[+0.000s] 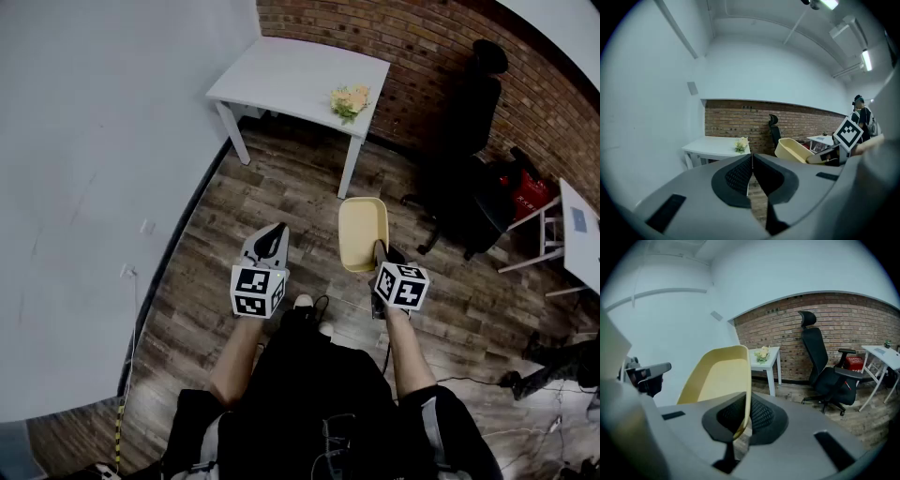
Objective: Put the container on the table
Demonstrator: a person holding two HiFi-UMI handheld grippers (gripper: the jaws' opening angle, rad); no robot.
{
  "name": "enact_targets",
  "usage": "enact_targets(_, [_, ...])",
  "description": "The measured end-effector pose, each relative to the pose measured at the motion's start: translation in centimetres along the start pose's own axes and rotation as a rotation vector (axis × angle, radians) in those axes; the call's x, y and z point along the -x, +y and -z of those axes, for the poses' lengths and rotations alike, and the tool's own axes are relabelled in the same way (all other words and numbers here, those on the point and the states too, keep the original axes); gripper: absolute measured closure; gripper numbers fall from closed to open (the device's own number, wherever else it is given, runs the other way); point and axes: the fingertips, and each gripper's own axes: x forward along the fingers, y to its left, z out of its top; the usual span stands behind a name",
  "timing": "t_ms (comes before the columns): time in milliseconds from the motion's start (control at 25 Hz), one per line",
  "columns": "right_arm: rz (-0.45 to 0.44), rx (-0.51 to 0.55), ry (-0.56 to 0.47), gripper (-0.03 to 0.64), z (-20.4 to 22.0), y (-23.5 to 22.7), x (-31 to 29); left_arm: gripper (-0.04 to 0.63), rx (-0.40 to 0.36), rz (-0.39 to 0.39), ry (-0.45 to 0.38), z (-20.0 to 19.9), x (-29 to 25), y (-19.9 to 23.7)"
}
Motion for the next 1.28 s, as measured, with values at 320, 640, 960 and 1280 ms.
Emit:
enact_targets(320, [0.010, 0.004, 0.006, 0.591, 0.9, -0.5, 0.6, 0.575, 0.008, -0.012, 0.005, 1.0, 0.6, -0.4])
enact_targets(640, [0.012, -0.003, 0.017, 0.591, 1.4, -0.9, 0.9, 0.575, 0.013, -0.021, 0.014, 1.3, 0.7, -0.8])
enact_targets(960, [-0.001, -0.002, 0.016, 0.591, 1.8, -1.0, 1.3, 0.575, 0.008, -0.025, 0.019, 1.6, 1.2, -1.5])
enact_targets(1280, [-0.008, -0.004, 0.027, 0.591, 2.3, -1.6, 1.6, 0.575, 0.014, -0.018, 0.021, 1.5, 0.3, -2.5])
